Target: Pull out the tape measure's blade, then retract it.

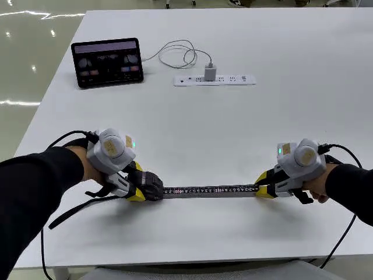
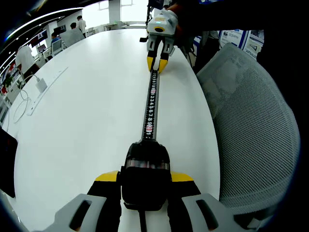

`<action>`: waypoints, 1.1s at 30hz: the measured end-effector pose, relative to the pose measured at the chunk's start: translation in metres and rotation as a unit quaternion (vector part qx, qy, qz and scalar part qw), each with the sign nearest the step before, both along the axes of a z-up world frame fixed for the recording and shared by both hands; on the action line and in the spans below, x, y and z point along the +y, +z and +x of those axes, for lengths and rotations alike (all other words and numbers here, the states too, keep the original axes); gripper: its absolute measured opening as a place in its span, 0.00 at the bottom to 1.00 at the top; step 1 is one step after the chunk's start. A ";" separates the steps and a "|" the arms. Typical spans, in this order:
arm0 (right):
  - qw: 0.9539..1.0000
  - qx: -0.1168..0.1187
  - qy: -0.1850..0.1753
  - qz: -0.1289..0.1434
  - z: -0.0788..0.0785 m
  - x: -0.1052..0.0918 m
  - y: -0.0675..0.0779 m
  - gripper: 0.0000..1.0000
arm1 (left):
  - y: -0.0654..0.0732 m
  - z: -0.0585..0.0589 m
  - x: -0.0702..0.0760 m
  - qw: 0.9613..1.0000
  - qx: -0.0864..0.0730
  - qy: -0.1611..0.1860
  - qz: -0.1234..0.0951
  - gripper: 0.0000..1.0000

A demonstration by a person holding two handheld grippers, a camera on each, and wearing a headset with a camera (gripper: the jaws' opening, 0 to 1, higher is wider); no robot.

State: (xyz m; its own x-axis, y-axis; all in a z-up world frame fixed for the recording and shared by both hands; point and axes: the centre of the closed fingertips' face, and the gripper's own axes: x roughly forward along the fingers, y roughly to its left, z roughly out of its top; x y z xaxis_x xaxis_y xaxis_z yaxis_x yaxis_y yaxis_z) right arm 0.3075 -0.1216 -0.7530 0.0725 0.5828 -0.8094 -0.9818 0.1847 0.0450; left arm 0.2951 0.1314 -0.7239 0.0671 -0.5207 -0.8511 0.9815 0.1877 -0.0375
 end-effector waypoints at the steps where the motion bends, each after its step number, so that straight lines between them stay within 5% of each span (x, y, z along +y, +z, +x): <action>1: 1.000 0.001 -0.001 0.000 0.000 0.000 0.000 0.08 | 0.000 0.000 0.000 1.000 -0.003 -0.004 0.002 0.33; 14: 1.000 0.003 -0.001 0.005 -0.005 0.005 0.005 0.09 | 0.001 0.000 -0.001 1.000 0.001 -0.001 -0.001 0.33; 26: 1.000 0.003 0.010 -0.014 -0.008 0.007 0.006 0.10 | -0.001 0.002 -0.001 1.000 -0.022 -0.014 0.016 0.34; 33: 1.000 -0.010 0.006 -0.026 -0.004 0.005 0.002 0.14 | -0.001 0.005 0.000 1.000 -0.023 0.013 0.009 0.34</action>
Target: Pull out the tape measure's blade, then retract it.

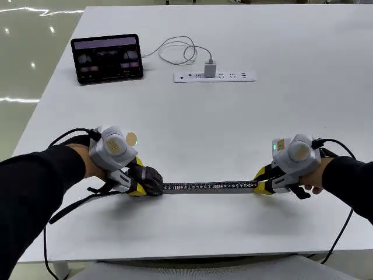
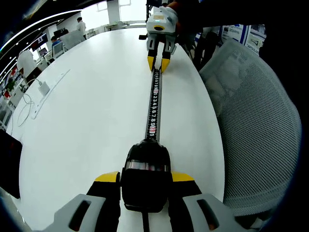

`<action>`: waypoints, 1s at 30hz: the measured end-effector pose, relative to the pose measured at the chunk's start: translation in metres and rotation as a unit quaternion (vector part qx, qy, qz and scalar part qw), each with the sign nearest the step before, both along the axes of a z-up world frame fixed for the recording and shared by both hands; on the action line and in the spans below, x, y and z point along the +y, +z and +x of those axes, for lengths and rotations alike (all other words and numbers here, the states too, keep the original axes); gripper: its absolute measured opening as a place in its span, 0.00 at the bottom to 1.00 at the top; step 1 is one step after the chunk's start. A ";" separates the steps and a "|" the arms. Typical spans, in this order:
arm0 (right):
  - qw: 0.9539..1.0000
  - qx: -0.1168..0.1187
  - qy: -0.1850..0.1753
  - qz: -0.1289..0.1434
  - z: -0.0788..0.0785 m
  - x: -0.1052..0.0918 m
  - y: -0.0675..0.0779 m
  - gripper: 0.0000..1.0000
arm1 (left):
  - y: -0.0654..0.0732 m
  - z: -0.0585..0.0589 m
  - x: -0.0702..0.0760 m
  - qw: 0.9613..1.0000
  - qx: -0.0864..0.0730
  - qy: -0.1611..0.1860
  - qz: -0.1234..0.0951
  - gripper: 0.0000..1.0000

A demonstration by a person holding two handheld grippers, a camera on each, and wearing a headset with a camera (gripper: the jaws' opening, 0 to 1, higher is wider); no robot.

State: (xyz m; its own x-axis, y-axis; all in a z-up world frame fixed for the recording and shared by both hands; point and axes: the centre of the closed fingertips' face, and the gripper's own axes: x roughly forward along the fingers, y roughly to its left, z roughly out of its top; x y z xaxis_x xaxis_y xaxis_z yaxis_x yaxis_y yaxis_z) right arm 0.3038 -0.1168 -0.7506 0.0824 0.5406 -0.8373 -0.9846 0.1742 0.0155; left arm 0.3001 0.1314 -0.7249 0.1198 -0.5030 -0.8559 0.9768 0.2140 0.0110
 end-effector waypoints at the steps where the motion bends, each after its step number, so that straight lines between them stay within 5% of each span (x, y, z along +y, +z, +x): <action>1: 1.000 0.000 -0.005 0.004 0.001 0.002 0.001 0.17 | 0.000 0.002 0.001 1.000 -0.002 0.010 0.000 0.35; 5: 1.000 -0.011 -0.021 0.014 0.009 0.004 0.005 0.25 | 0.003 0.014 0.005 0.997 -0.004 0.071 -0.013 0.54; 8: 0.999 -0.013 -0.024 0.018 0.010 0.005 0.007 0.29 | 0.007 0.013 0.007 0.994 0.022 0.102 -0.024 0.66; 15: 0.999 -0.006 -0.043 0.017 0.011 0.003 0.010 0.47 | 0.011 0.017 0.011 0.987 0.029 0.155 -0.042 0.94; 18: 0.998 -0.001 -0.059 0.022 0.010 0.003 0.010 0.55 | 0.014 0.019 0.010 0.983 0.016 0.172 -0.066 1.00; 21: 0.996 -0.004 -0.089 0.031 0.011 -0.001 0.013 0.62 | 0.018 0.020 0.014 0.969 0.029 0.225 -0.099 1.00; 23: 0.992 -0.008 -0.115 0.046 0.014 -0.002 0.016 0.66 | 0.021 0.024 0.018 0.961 0.020 0.250 -0.116 1.00; 26: 0.988 -0.048 -0.136 0.052 0.023 -0.008 0.022 0.73 | 0.028 0.031 0.029 0.948 -0.008 0.285 -0.143 1.00; 28: 0.986 -0.047 -0.150 0.060 0.021 -0.010 0.024 0.77 | 0.032 0.036 0.039 0.940 -0.030 0.306 -0.147 1.00; 30: 0.983 -0.050 -0.163 0.065 0.017 -0.014 0.026 0.78 | 0.041 0.042 0.054 0.927 -0.066 0.336 -0.155 1.00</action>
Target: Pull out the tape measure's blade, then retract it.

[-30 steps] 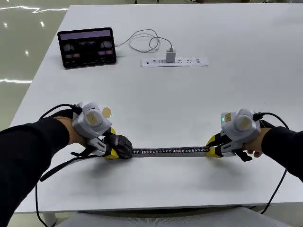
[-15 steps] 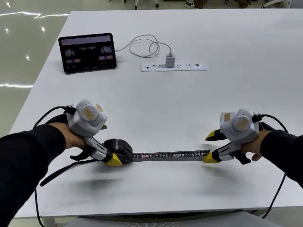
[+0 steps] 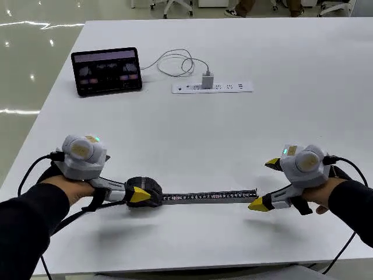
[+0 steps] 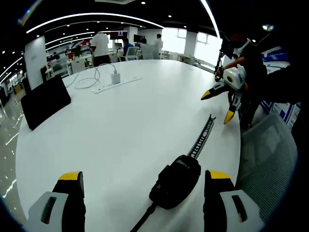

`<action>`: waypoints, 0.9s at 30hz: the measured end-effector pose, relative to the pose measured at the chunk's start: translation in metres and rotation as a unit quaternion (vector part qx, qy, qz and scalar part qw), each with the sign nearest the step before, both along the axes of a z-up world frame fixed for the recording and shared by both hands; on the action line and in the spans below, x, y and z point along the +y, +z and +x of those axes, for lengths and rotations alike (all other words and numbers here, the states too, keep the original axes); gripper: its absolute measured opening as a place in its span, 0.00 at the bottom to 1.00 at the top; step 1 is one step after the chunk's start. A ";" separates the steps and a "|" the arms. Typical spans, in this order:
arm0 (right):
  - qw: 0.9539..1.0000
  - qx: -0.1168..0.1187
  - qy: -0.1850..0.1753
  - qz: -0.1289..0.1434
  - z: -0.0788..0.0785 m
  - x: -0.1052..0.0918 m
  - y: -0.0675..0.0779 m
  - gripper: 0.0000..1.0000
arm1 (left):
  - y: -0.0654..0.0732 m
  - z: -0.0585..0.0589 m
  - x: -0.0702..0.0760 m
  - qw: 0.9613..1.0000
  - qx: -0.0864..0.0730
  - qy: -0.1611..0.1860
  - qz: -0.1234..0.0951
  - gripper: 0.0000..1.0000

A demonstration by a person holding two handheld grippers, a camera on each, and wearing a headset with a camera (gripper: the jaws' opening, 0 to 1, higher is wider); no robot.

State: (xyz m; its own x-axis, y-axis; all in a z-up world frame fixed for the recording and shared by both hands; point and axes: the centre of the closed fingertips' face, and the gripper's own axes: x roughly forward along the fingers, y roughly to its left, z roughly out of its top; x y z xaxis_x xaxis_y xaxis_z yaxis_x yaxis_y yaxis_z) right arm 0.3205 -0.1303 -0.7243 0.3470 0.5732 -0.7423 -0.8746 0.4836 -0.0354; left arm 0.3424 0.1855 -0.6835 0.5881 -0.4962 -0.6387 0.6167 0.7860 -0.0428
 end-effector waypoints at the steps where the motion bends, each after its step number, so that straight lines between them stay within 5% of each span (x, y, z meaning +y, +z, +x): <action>1: 1.000 0.001 -0.013 0.010 0.000 -0.004 0.001 0.78 | 0.007 -0.002 0.000 0.999 -0.004 0.019 -0.037 1.00; 3: 0.999 0.002 -0.027 0.020 -0.002 -0.010 0.000 0.80 | 0.004 -0.010 0.006 0.999 0.012 0.028 -0.045 1.00; 9: 0.998 0.001 -0.062 0.026 -0.022 -0.029 -0.001 0.87 | -0.001 -0.032 0.022 0.999 0.002 0.032 -0.038 1.00; 12: 0.996 -0.012 -0.077 0.031 -0.030 -0.035 0.003 0.92 | 0.004 -0.039 0.026 0.997 -0.005 0.047 -0.063 1.00; 17: 0.994 -0.022 -0.096 0.054 -0.042 -0.042 0.011 1.00 | 0.004 -0.055 0.031 0.998 -0.005 0.043 -0.054 1.00; 20: 0.993 -0.031 -0.099 0.050 -0.049 -0.049 0.013 1.00 | 0.024 -0.057 0.030 0.992 -0.035 0.062 -0.099 1.00; 23: 0.992 -0.035 -0.111 0.046 -0.057 -0.057 0.016 1.00 | 0.022 -0.068 0.036 0.995 -0.044 0.057 -0.068 1.00; 27: 0.990 -0.037 -0.125 0.048 -0.071 -0.065 0.023 1.00 | 0.019 -0.082 0.040 0.995 -0.039 0.058 -0.075 1.00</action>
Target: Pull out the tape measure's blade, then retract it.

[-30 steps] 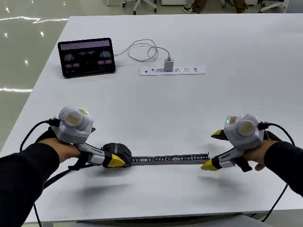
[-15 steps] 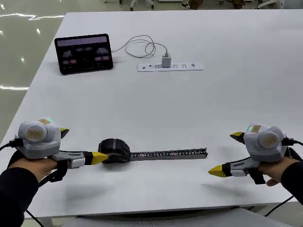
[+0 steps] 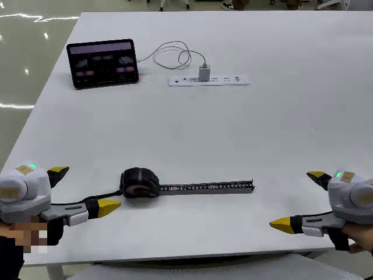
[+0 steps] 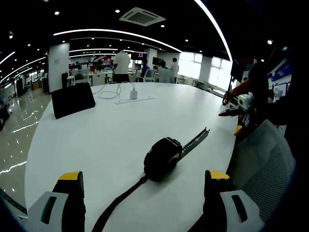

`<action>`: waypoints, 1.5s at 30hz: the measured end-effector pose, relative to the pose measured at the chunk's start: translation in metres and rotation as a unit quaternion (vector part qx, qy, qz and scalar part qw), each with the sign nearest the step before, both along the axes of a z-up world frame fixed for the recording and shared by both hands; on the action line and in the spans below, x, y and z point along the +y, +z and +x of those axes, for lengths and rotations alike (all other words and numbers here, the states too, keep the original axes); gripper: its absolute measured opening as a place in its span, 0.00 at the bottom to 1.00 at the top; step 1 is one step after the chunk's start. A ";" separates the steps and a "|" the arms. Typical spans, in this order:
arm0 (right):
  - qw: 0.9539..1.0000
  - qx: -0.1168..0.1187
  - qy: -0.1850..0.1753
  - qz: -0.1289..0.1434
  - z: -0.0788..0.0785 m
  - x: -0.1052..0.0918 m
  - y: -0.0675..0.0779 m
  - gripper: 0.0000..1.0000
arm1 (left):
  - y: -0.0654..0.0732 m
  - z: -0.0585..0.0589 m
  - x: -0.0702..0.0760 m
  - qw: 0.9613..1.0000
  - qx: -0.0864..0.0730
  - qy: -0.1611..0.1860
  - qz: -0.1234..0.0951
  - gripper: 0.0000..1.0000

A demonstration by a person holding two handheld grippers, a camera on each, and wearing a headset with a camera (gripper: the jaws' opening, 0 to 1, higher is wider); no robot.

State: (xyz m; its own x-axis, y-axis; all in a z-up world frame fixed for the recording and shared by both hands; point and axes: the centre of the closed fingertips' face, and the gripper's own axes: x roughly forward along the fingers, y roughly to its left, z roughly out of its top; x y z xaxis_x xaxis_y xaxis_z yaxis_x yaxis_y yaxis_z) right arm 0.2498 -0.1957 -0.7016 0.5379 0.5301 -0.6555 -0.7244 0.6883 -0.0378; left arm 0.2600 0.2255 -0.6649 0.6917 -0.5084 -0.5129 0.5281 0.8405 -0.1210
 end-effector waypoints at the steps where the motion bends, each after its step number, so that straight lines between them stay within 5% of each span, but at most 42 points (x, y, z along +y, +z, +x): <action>1: 1.000 -0.001 0.001 -0.002 -0.004 -0.002 0.002 1.00 | 0.000 -0.003 0.000 1.000 0.001 0.002 -0.002 1.00; 10: 0.999 -0.023 -0.026 0.005 -0.024 -0.027 0.020 1.00 | -0.001 -0.029 0.006 1.000 0.004 0.006 -0.006 1.00; 22: 0.998 -0.030 -0.057 0.012 -0.053 -0.035 0.029 0.99 | 0.010 -0.029 0.011 1.000 -0.007 -0.002 0.007 1.00; 45: 0.998 -0.040 -0.038 0.009 -0.034 -0.029 0.036 0.99 | 0.006 -0.034 0.006 1.000 0.007 0.006 -0.004 1.00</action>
